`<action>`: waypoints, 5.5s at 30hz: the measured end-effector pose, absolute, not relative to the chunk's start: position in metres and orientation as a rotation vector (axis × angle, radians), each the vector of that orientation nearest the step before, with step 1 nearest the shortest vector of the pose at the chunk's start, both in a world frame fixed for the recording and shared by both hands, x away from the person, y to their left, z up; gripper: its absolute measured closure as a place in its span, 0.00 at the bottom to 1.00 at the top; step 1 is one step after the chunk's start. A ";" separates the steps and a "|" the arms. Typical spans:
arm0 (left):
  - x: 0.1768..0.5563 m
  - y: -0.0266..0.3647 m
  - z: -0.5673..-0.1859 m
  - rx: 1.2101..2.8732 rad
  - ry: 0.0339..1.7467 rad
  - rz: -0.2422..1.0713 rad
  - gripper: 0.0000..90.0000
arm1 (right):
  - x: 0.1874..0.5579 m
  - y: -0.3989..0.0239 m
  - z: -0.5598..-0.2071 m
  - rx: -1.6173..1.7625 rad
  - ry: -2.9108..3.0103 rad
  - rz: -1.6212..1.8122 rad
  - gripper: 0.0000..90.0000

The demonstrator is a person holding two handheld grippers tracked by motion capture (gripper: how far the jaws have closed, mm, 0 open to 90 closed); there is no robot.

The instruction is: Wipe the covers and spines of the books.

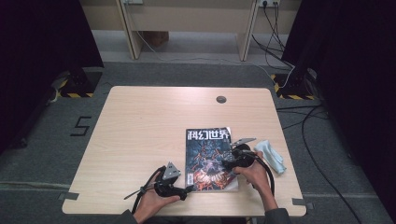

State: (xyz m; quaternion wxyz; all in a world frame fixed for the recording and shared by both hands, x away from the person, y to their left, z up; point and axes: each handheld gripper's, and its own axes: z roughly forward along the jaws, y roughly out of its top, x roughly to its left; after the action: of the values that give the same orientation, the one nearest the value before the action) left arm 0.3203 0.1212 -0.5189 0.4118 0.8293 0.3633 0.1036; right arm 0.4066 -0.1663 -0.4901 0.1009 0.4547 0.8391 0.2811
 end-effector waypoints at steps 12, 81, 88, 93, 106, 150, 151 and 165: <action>0.331 0.149 -0.516 2.102 0.963 0.283 0.21 | 0.380 -0.155 -0.487 1.266 2.509 0.765 0.41; 0.387 0.161 -0.507 2.063 1.118 0.292 0.30 | 0.381 -0.194 -0.482 1.372 2.498 0.842 0.47; 0.355 0.161 -0.501 2.094 1.065 0.245 0.27 | 0.411 -0.188 -0.481 1.420 2.458 0.897 0.47; 0.352 0.158 -0.506 2.142 1.047 0.252 0.25 | 0.416 -0.176 -0.487 1.420 2.481 0.842 0.46; 0.391 0.181 -0.505 2.145 1.125 0.417 0.26 | 0.383 -0.177 -0.477 1.301 2.549 0.800 0.51; 0.364 0.158 -0.506 2.049 1.137 0.195 0.33 | 0.368 -0.164 -0.488 1.249 2.598 0.952 0.66; 0.361 0.159 -0.506 2.045 1.137 0.179 0.33 | 0.371 -0.165 -0.488 1.272 2.580 0.961 0.66; 0.334 0.152 -0.508 2.084 1.063 0.154 0.36 | 0.406 -0.150 -0.498 1.392 2.519 1.058 0.64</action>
State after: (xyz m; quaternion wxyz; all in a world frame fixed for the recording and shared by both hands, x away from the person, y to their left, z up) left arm 0.3342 0.1524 -0.5084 0.3882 0.8192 0.4178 0.0605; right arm 0.4059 -0.1496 -0.4980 0.0374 0.4537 0.8209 0.3449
